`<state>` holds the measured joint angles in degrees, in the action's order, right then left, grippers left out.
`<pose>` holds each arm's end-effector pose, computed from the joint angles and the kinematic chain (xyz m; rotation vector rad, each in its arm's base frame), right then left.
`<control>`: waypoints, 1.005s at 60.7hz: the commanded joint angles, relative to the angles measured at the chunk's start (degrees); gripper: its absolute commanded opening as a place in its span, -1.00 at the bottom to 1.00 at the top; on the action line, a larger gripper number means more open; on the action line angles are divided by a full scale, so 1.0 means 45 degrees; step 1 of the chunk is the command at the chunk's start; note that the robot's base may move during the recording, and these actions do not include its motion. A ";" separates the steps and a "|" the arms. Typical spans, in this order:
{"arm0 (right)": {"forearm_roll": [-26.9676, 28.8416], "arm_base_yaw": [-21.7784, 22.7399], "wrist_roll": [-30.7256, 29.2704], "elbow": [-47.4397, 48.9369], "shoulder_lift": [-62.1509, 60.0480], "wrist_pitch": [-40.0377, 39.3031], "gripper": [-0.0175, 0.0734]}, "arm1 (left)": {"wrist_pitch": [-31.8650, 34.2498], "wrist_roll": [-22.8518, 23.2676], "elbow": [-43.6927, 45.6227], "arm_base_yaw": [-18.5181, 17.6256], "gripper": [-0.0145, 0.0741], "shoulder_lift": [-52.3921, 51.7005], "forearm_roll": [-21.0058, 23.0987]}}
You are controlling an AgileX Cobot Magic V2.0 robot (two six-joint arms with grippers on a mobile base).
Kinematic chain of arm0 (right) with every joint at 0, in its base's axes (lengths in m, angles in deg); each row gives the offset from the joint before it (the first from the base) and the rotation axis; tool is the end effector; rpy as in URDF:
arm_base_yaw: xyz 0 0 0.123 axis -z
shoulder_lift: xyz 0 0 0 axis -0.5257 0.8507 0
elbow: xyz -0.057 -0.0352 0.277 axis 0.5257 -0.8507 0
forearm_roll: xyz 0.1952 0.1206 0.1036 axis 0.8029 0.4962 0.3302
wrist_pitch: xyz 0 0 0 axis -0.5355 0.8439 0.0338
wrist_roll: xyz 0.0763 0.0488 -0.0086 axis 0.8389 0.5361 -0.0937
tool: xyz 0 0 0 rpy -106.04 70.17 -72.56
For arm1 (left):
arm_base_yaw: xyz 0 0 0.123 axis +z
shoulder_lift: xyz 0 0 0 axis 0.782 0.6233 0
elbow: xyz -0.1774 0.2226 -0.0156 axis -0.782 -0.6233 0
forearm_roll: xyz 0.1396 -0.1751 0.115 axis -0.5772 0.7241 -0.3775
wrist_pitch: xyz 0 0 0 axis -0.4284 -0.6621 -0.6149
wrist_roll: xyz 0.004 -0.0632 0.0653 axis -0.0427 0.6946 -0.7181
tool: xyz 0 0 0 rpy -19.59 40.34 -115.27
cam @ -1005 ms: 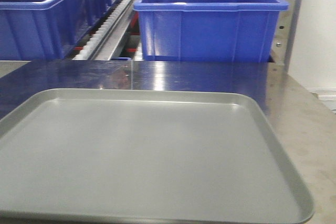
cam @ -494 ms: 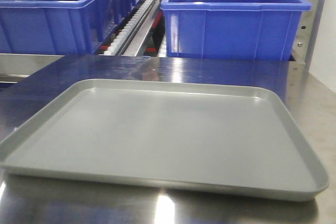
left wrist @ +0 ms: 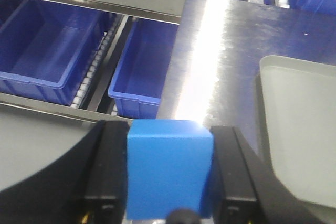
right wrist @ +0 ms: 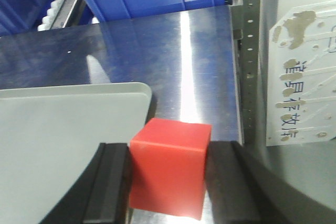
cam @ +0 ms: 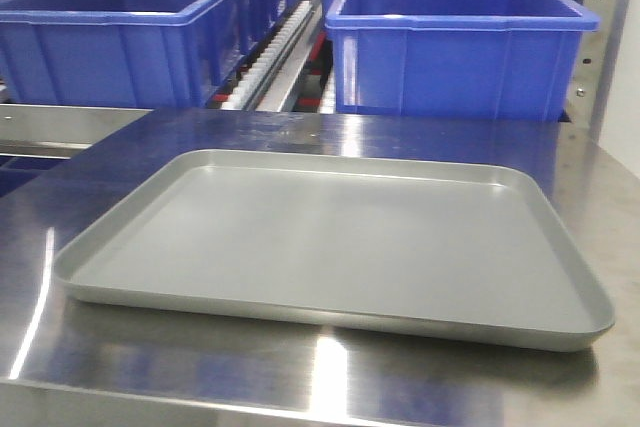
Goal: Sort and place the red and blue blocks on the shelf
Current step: 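Drive the base away from the tray table carrying both cubes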
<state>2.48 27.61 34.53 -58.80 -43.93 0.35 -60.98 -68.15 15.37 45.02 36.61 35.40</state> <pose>0.0926 0.0097 0.2853 0.2052 1.9288 0.2847 0.0961 -0.0067 0.2708 -0.0868 1.9712 -0.1413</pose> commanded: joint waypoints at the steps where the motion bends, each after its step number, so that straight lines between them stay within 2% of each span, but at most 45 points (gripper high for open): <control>1: -0.0120 0.0058 -0.0047 0.0344 0.0034 -0.1121 -0.51 | 0.1117 0.0027 0.0386 0.0055 -0.39 0.0052 -0.0088; 61: -0.0120 0.0058 -0.0047 0.0344 0.0034 -0.1121 -0.51 | 0.1117 0.0027 0.0386 0.0055 -0.39 0.0052 -0.0088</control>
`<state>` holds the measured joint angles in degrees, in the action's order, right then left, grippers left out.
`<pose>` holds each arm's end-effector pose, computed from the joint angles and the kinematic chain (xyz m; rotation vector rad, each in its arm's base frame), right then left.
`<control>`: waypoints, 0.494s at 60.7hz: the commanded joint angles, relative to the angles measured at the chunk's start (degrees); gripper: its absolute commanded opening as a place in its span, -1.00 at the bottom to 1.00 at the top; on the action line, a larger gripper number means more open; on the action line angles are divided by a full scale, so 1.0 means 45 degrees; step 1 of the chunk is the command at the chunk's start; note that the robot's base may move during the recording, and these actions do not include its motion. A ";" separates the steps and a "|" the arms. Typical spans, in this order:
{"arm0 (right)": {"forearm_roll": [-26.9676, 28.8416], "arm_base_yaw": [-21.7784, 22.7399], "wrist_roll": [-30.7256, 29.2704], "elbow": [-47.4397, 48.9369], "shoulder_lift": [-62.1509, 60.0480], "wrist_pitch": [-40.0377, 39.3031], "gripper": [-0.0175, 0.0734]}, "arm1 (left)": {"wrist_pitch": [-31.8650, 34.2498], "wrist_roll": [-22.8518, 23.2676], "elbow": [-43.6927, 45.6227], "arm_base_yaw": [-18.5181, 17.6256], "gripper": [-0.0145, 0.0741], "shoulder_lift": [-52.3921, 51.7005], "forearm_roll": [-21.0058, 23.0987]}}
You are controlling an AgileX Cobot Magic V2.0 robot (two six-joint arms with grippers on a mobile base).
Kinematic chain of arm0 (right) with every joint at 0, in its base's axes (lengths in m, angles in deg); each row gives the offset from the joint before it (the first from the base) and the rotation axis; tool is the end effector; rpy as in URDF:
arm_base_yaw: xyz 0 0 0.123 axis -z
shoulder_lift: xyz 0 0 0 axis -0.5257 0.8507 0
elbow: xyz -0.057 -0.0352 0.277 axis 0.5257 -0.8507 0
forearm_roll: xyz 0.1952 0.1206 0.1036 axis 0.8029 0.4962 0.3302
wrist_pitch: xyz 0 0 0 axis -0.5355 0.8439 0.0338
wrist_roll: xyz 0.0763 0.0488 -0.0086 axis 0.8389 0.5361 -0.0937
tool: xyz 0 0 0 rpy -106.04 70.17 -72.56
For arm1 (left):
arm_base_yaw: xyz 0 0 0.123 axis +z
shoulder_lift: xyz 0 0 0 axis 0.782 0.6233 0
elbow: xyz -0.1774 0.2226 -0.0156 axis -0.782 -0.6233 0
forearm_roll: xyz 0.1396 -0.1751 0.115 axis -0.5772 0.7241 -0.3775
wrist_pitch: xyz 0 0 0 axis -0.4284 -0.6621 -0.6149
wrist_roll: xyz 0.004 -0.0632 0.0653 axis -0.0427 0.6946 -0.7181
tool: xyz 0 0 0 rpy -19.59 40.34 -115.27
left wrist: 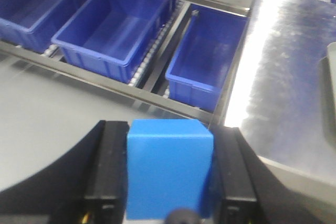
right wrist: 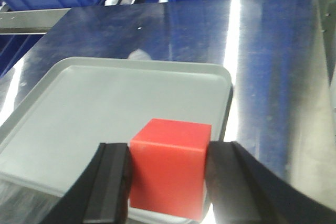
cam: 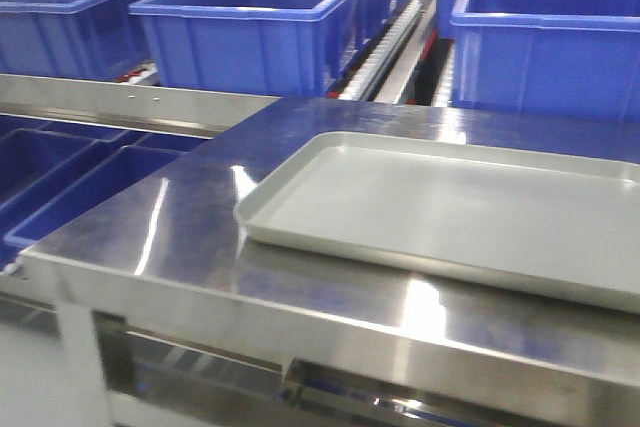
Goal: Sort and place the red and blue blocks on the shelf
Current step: 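Drive the base away from the tray table carrying both cubes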
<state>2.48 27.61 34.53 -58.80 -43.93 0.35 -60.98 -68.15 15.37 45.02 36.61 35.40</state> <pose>0.0926 0.0097 0.2853 0.2052 1.9288 0.2847 0.0961 -0.0067 0.2708 -0.0868 1.9712 -0.1413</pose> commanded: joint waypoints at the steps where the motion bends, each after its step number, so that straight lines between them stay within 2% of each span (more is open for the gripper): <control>1: -0.0120 0.0058 -0.0047 0.0344 0.0034 -0.1121 -0.51 | 0.1117 0.0027 0.0386 0.0055 -0.39 0.0052 -0.0088; 30: -0.0120 0.0058 -0.0047 0.0344 0.0034 -0.1121 -0.51 | 0.1117 0.0027 0.0386 0.0055 -0.39 0.0052 -0.0088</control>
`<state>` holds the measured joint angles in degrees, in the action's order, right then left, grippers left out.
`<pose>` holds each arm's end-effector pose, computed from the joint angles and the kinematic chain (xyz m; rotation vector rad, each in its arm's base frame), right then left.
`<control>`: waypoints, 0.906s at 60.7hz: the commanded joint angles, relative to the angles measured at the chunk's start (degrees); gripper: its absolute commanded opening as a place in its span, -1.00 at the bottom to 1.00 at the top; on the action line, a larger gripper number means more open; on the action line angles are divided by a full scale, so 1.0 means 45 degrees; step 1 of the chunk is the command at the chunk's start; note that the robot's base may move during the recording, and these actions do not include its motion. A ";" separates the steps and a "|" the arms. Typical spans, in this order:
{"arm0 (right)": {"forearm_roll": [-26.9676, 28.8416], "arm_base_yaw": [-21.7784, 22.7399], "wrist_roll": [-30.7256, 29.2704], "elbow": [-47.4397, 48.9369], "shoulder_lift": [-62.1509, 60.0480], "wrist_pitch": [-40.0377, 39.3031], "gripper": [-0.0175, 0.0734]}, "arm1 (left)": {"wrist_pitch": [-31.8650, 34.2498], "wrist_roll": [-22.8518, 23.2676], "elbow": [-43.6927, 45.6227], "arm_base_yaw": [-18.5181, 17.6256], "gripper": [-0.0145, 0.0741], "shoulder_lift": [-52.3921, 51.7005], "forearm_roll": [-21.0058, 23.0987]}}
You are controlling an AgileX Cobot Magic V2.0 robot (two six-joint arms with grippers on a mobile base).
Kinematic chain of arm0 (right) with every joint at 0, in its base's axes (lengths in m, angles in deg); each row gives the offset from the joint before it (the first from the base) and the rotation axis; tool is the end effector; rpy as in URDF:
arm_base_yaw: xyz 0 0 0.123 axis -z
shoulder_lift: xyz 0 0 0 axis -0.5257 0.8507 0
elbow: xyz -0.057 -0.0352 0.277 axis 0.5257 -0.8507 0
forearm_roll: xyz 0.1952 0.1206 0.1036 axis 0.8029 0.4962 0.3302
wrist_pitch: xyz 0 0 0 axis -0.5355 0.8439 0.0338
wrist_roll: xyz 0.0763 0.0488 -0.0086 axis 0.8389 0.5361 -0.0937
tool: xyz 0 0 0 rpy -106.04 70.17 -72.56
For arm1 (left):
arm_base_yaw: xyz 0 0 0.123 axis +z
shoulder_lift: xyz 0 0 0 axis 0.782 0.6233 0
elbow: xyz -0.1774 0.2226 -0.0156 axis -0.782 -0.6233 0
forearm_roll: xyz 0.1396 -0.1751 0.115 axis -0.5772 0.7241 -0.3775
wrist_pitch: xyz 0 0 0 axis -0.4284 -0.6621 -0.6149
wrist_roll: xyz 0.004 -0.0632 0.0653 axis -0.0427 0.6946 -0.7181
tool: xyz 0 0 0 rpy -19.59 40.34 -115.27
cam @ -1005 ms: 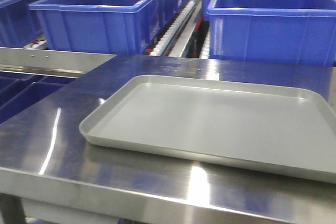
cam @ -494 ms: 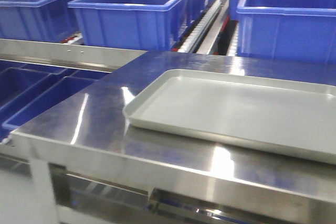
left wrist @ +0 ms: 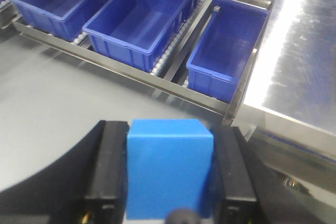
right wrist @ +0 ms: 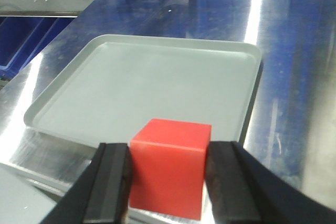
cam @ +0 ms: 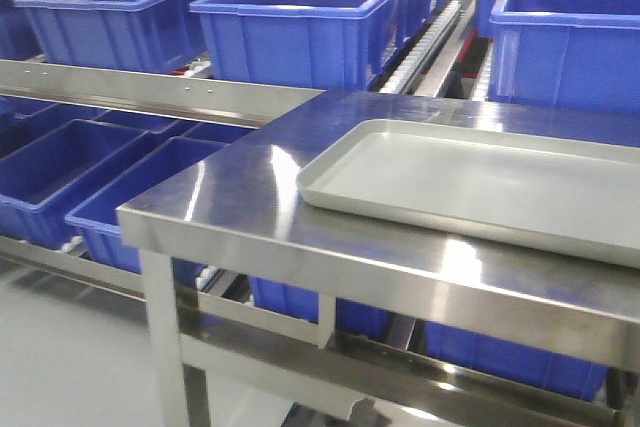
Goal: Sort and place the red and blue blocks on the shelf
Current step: 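Drive the base away from the tray table carrying both cubes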
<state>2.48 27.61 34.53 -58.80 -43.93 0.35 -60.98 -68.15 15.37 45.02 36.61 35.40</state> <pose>0.0926 0.0097 0.2853 0.2052 1.9288 0.2847 0.0961 -0.0067 0.2708 -0.0868 1.9712 -0.1413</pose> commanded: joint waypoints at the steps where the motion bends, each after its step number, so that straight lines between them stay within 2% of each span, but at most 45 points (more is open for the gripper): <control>1: -0.0120 0.0058 -0.0047 0.0344 0.0034 -0.1121 -0.51 | 0.1117 0.0027 0.0386 0.0055 -0.39 0.0052 -0.0088; 55: -0.0120 0.0058 -0.0047 0.0344 0.0034 -0.1121 -0.51 | 0.1117 0.0027 0.0386 0.0055 -0.39 0.0052 -0.0088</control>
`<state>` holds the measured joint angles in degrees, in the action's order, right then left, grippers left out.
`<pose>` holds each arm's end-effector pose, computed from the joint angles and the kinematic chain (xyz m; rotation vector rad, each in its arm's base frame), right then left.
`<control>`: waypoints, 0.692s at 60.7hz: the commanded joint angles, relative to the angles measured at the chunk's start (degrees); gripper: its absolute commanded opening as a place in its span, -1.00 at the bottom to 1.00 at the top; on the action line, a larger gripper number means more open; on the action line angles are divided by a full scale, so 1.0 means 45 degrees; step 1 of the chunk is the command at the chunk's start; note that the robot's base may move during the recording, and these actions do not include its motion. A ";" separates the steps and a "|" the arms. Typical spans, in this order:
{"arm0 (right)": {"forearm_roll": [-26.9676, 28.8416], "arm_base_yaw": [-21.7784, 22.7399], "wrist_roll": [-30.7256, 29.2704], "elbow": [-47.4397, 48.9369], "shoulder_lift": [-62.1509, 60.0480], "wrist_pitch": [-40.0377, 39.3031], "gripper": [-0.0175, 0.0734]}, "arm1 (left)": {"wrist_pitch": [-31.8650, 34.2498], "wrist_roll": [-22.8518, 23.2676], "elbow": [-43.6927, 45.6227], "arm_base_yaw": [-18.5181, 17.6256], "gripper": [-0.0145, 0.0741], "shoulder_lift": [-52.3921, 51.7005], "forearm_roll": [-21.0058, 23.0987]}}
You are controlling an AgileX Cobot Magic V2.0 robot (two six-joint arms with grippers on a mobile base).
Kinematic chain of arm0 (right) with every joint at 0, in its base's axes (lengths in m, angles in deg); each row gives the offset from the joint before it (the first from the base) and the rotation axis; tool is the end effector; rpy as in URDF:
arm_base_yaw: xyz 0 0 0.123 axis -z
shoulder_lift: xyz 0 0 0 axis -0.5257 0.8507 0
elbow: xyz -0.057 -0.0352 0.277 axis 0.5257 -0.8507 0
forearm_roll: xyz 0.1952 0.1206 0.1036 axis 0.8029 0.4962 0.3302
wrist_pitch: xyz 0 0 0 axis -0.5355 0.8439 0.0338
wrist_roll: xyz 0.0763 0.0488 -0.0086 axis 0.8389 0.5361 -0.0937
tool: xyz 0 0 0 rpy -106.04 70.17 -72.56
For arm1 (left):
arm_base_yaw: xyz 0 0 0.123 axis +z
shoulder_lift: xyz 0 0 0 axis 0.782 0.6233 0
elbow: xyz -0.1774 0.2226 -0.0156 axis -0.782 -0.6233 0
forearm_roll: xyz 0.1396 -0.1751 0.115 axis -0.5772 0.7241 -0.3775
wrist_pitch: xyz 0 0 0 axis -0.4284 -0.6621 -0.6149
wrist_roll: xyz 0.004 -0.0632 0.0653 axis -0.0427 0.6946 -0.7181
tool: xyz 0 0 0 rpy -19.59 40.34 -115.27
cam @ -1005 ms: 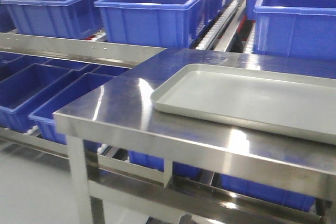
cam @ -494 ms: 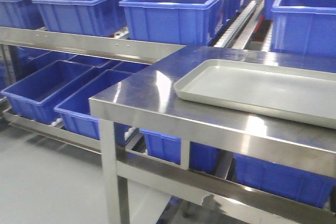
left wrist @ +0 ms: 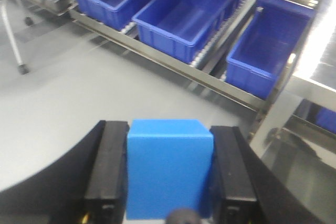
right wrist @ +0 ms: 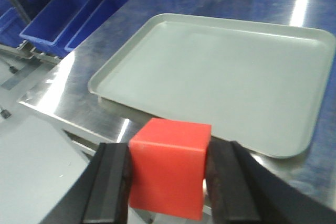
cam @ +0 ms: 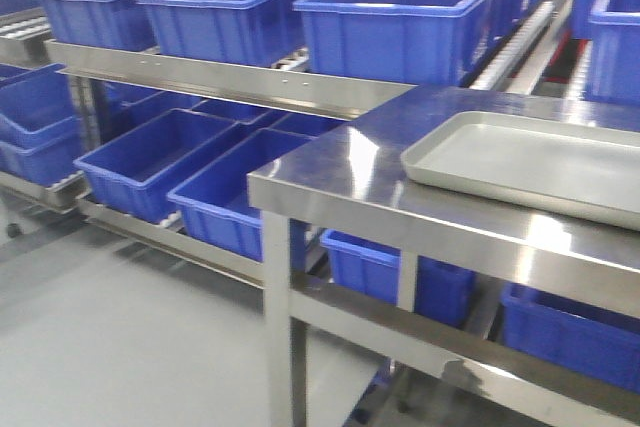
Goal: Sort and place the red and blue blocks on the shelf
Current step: 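Drive the base away from the tray table carrying both cubes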
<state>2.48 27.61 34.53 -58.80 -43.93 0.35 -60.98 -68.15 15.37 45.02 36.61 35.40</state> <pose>0.0926 0.0097 0.2853 0.2052 1.9288 0.2847 0.0961 -0.0067 0.2708 -0.0868 1.9712 -0.1413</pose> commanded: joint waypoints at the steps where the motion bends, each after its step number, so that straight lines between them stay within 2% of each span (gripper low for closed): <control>1: -0.0120 0.0058 -0.0047 0.0344 0.0034 -0.1121 -0.51 | 0.1117 0.0027 0.0386 0.0055 -0.39 0.0052 -0.0088; 42: -0.0120 0.0058 -0.0047 0.0344 0.0034 -0.1121 -0.51 | 0.1117 0.0027 0.0386 0.0055 -0.39 0.0052 -0.0088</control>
<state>2.48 27.61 34.53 -58.80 -43.93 0.35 -60.98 -68.15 15.37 45.02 36.61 35.40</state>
